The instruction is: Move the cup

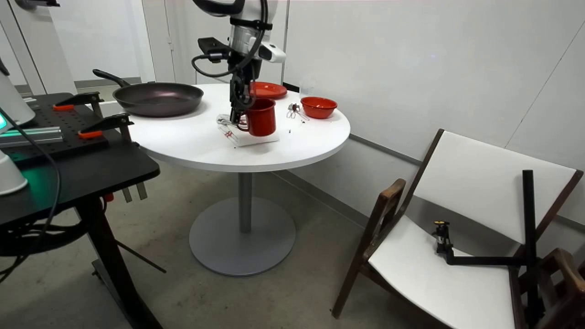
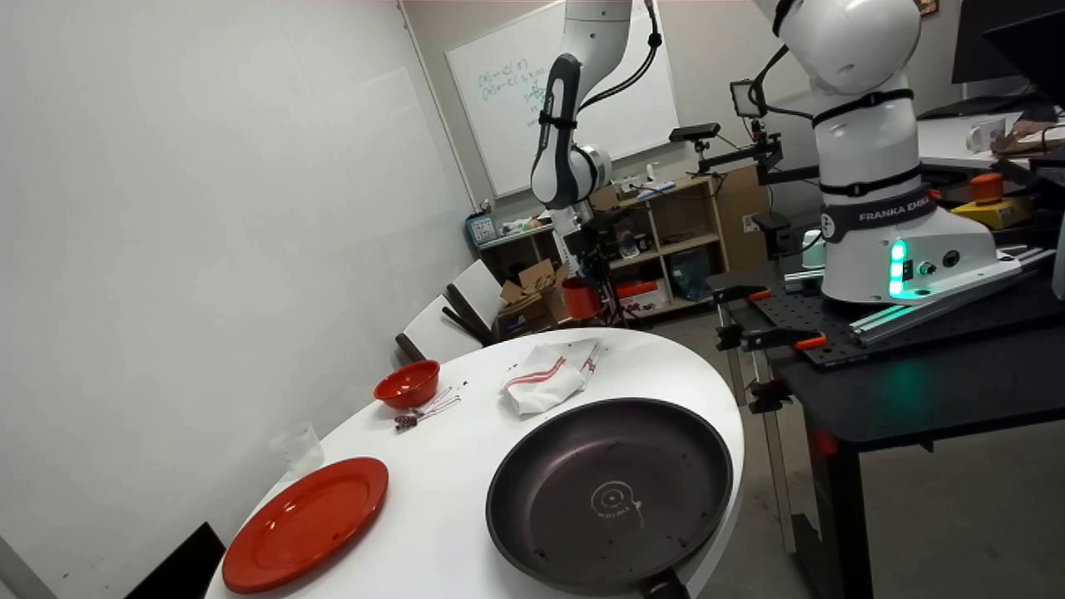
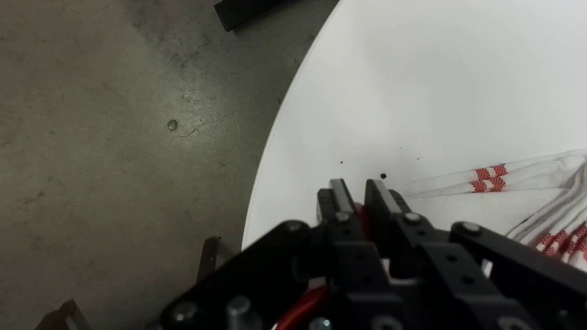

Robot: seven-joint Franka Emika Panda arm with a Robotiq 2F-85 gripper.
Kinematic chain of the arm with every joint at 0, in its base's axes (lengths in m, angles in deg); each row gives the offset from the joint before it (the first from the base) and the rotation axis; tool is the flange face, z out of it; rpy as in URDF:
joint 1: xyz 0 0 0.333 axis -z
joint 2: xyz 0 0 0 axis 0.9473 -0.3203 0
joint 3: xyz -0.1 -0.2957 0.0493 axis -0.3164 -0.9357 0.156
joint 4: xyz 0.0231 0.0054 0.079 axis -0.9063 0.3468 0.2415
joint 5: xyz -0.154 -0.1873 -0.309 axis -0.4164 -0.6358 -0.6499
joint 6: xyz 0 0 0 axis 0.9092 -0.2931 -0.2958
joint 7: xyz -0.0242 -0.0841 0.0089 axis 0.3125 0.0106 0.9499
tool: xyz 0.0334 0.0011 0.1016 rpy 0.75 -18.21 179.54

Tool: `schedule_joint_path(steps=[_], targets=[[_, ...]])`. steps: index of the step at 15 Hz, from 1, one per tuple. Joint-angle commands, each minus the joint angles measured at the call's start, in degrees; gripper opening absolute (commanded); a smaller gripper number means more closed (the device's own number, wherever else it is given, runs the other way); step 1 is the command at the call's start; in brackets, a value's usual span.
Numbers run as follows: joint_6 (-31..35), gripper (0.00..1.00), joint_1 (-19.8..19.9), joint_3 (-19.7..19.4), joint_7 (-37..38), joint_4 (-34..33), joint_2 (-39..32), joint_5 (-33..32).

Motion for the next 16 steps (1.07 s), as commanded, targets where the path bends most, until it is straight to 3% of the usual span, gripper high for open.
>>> schedule_joint_path(steps=[1,7,16], targets=[[-4.7,0.05,-2.24,-2.18,1.42,1.05,5.49,-3.33],[-17.95,0.05,-5.4,-3.45,4.3,-4.52,8.58,-9.07],[-31.36,0.05,-8.34,-2.11,6.59,-19.61,4.5,-9.0]])
